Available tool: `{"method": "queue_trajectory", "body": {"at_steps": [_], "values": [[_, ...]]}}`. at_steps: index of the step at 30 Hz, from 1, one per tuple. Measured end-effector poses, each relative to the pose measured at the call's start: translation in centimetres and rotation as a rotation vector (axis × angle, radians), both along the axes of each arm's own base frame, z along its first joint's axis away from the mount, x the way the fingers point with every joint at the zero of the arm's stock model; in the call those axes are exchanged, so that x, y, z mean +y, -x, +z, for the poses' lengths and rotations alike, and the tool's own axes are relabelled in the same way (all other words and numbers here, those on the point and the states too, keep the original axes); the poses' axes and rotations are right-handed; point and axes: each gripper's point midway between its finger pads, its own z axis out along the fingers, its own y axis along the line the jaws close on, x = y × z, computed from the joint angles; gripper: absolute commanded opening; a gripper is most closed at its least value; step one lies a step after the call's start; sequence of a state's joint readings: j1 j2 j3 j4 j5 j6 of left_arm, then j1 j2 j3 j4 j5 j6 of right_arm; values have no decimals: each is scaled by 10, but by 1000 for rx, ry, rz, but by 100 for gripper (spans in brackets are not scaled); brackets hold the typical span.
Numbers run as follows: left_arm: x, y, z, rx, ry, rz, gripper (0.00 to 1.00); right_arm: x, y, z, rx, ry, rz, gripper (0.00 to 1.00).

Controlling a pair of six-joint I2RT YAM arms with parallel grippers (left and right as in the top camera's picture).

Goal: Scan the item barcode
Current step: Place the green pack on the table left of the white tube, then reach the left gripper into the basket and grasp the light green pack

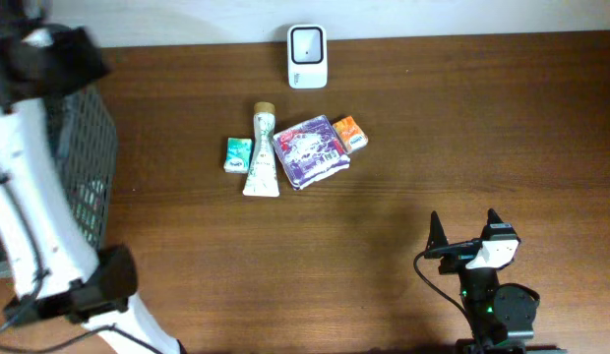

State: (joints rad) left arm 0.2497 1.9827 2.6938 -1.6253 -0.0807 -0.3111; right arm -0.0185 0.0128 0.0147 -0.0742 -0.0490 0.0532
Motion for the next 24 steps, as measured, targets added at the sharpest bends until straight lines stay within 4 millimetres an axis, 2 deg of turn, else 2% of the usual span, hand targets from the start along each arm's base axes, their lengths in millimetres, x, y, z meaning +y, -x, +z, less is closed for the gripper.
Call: {"method": "queue_trajectory", "body": {"at_steps": [2,5,8,11,14,16,18,19,22,24], "values": [[31,16,5,-20,29,77,99,0,0,0,0,0,0,99],[69,32,3,-28,60,170,100,0,0,0,0,0,0,99],[114,50,1,-44,66,281,95,0,0,0,0,0,0,99],[143,60,-7,-38,66,335,92,0,0,0,0,0,0,99],[163,52,-20,-49,58,294,92,0,0,0,0,0,0,98],[170,41,-37,-39,58,205,92,0,0,0,0,0,0,99],[172,34,-62,0,65,116,99,0,0,0,0,0,0,99],[173,31,-75,17,67,79,99,0,0,0,0,0,0,98],[171,27,-128,107,101,-24,99,0,0,0,0,0,0,99],[163,34,-167,194,139,-99,99,0,0,0,0,0,0,99]]}}
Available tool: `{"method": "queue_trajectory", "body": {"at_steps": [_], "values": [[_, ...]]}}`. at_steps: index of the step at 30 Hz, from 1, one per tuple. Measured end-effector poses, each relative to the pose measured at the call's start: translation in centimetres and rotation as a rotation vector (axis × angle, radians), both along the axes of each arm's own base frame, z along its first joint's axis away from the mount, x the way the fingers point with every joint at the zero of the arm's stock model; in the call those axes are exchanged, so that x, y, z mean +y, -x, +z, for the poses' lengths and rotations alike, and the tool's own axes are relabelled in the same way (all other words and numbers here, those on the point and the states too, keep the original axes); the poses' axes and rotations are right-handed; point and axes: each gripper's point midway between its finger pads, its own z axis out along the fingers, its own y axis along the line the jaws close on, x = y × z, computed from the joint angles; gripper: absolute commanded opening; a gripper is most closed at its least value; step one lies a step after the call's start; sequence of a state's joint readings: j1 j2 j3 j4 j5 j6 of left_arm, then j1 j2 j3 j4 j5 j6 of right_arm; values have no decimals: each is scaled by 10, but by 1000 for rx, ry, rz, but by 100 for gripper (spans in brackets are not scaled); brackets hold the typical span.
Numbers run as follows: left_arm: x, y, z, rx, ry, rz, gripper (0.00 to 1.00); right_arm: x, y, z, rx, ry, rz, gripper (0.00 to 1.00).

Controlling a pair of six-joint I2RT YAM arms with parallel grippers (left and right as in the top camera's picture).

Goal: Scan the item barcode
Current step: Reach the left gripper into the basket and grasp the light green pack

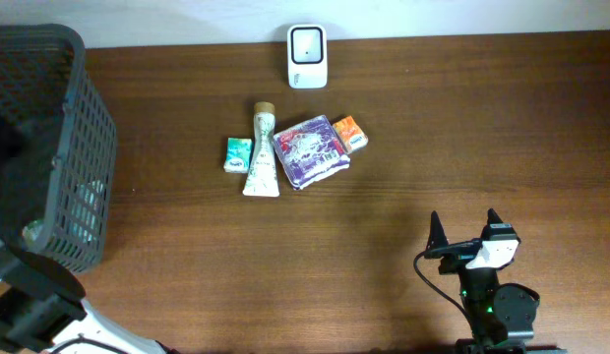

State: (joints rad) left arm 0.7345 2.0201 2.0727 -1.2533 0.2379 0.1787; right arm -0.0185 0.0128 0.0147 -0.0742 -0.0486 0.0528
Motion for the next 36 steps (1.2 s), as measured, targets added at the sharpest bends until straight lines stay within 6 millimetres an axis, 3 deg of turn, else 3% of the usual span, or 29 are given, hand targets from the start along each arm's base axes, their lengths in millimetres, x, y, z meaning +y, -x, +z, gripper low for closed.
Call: {"method": "queue_trajectory", "body": {"at_steps": [2,6,11,13,16,24,36], "values": [[-11,13,-37,88,37,-92,99,0,0,0,0,0,0,99],[-20,32,-70,187,40,-224,100,0,0,0,0,0,0,99],[-19,34,-72,203,-1,-315,100,0,0,0,0,0,0,99],[-19,35,-72,205,-13,-349,95,0,0,0,0,0,0,99],[-21,38,-73,215,-19,-405,98,0,0,0,0,0,0,99],[-36,51,-95,247,30,-497,100,0,0,0,0,0,0,99],[-44,47,-97,206,36,-597,84,0,0,0,0,0,0,99]]}}
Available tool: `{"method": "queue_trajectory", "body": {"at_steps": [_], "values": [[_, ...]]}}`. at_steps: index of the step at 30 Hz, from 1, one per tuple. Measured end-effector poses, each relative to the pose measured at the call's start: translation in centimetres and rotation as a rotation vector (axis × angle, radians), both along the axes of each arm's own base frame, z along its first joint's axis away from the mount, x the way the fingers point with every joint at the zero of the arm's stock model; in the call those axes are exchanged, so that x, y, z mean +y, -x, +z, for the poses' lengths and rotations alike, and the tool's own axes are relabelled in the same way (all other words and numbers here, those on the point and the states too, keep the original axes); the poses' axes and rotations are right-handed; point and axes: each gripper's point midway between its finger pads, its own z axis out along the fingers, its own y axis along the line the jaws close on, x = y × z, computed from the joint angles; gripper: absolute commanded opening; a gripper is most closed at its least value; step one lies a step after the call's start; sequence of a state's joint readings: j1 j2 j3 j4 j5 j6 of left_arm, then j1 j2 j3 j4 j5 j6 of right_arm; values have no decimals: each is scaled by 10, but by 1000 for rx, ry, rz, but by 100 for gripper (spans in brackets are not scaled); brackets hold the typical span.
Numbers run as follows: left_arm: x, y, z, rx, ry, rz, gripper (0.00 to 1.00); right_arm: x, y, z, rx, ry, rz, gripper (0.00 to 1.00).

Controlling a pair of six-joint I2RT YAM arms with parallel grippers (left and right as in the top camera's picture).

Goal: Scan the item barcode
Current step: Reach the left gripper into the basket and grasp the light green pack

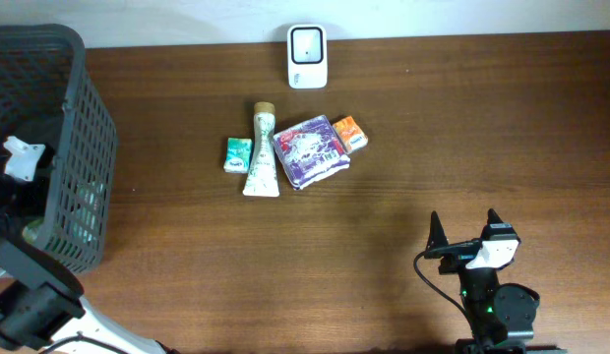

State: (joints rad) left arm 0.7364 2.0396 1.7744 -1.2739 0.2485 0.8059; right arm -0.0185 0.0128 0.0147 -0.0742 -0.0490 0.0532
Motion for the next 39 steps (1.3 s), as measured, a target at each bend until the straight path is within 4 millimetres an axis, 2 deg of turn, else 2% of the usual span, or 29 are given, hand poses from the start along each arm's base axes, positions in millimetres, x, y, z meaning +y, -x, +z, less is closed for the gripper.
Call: {"method": "queue_trajectory", "body": {"at_steps": [3,6,13,19,27,28,30,35,39], "values": [[0,0,-5,6,9,-7,74,0,0,0,0,0,0,99],[-1,0,-11,19,21,-10,69,0,0,0,0,0,0,99],[-1,-1,-33,52,55,-10,70,0,0,0,0,0,0,99],[4,-6,-35,30,35,-10,67,0,0,0,0,0,0,99],[5,-7,-36,29,35,-13,47,0,0,0,0,0,0,99],[4,-6,-38,33,39,-13,36,0,0,0,0,0,0,99],[4,-6,-44,44,51,-9,0,0,0,0,0,0,0,99],[7,-9,-49,47,57,40,0,0,0,0,0,0,0,98],[16,-21,-42,28,48,157,0,0,0,0,0,0,0,99]]}}
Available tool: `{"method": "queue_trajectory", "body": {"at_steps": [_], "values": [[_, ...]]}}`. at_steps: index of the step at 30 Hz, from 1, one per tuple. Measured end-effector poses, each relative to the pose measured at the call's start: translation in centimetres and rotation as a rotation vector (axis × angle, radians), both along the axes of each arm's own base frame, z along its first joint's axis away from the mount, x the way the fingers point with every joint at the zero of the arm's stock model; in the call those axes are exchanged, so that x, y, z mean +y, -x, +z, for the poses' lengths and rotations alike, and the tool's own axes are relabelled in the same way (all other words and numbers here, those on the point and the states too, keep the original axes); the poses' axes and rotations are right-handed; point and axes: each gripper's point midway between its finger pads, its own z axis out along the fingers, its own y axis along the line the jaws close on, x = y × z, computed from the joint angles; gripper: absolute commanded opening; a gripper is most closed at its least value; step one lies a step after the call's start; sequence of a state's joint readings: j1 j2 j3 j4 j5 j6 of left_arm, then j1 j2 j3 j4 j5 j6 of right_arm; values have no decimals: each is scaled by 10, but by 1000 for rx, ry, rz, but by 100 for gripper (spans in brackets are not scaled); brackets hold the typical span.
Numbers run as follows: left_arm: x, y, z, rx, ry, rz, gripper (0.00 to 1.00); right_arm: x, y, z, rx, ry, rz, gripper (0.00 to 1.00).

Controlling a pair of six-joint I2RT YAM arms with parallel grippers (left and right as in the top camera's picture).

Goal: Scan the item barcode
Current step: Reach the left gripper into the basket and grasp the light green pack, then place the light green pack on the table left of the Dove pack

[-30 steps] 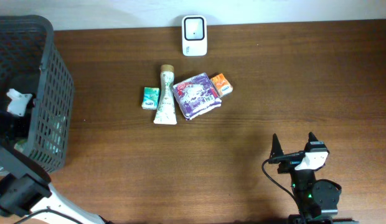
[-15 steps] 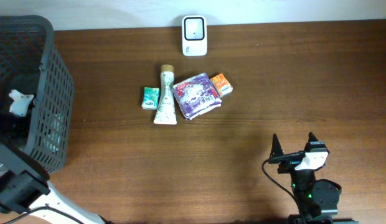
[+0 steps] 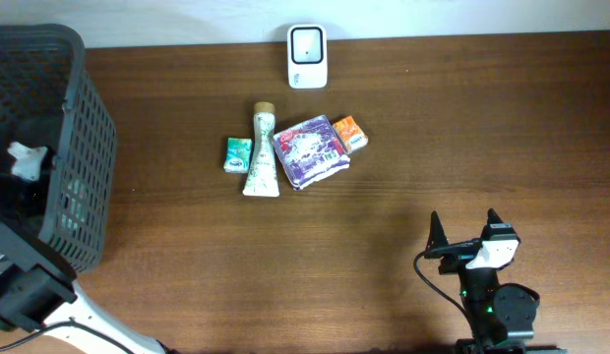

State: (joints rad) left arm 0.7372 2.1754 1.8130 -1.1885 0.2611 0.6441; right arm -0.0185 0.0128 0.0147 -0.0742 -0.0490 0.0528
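The white barcode scanner [image 3: 307,56] stands at the table's far edge. Below it lie four items in a row: a small green box [image 3: 238,153], a pale tube [image 3: 262,152], a purple packet [image 3: 310,149] and a small orange box [image 3: 349,134]. My left arm [image 3: 25,162] reaches down into the black mesh basket [image 3: 84,147] at the far left, and its fingers are hidden there. My right gripper [image 3: 464,228] rests open near the front right, far from the items, with nothing between its fingers.
The basket takes up the left end of the table, and something pale shows through its mesh. Bare brown tabletop [image 3: 462,118] lies between the items and the right gripper. A wall runs behind the scanner.
The white part of my left arm inside the basket has shifted slightly down and right. The items, the scanner and the right gripper are unchanged.
At first my left arm stood raised and blurred over the basket's left side. Then it was low inside the basket, mostly dark. After that a white part of it showed in the basket, and it stays there now. The items have not moved.
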Motion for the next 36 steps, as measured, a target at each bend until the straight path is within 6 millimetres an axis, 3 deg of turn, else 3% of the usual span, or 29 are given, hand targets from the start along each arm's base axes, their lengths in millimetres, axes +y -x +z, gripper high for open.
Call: {"method": "queue_trajectory", "body": {"at_steps": [2,6,7,8,12,16,19,23,29,36], "values": [[9,-12,12,-25,-6,87,0,0,0,0,0,-1,0,99],[31,-54,73,-188,2,303,0,0,0,0,0,0,0,99],[34,-66,97,-250,19,360,0,0,0,0,0,0,0,99],[37,-84,141,-366,55,433,0,0,0,0,0,0,0,99],[22,-110,254,-626,259,582,0,0,0,0,0,0,0,99],[-7,-107,351,-816,428,600,0,0,0,0,0,0,0,99],[-34,-94,398,-898,514,533,0,0,0,0,0,0,0,99],[-72,-69,429,-912,599,466,0,0,0,0,0,0,0,99],[-127,-38,411,-755,647,398,0,0,0,0,0,-1,0,99],[-213,-57,404,-749,575,60,0,0,0,0,0,-1,0,99]]}}
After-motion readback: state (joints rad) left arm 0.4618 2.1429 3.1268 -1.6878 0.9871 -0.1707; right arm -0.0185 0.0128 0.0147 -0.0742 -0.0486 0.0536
